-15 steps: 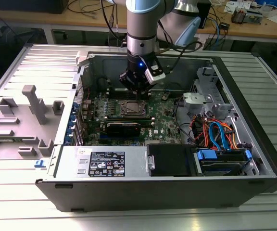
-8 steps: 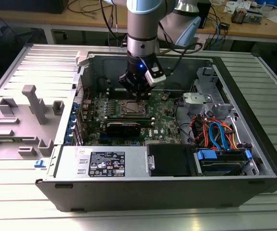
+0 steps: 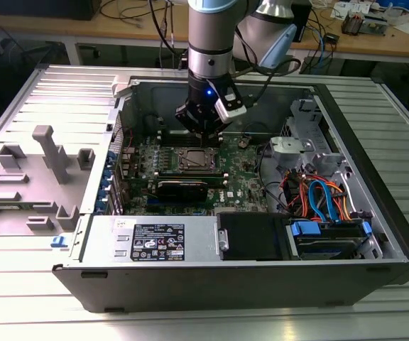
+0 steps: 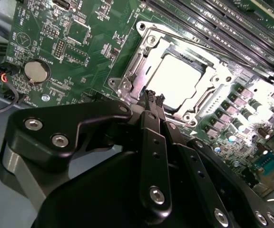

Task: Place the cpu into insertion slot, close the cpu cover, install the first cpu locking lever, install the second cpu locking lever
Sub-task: 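Install the second cpu locking lever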

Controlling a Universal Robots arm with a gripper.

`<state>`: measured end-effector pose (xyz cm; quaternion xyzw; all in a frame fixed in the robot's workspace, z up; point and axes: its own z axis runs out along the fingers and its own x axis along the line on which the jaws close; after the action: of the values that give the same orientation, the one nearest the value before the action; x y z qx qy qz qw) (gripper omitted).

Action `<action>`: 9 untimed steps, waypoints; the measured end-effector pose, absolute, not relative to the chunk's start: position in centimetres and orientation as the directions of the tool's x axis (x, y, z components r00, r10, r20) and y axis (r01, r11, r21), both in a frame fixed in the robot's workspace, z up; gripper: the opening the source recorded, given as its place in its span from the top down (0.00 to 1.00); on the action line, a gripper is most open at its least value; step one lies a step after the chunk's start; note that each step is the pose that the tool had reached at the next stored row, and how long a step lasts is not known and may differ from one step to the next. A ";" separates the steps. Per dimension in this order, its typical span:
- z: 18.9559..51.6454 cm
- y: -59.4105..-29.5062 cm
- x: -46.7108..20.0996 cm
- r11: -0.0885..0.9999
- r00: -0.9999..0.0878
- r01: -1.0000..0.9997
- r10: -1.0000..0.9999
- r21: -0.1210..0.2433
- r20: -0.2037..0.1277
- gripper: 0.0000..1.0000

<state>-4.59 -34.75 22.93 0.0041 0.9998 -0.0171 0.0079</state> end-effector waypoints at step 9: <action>22.9 -34.9 -4.6 0.999 -1.000 0.008 0.008 -0.034 -0.016 0.89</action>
<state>-4.59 -34.88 22.94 0.0041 0.9998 -0.0171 0.0079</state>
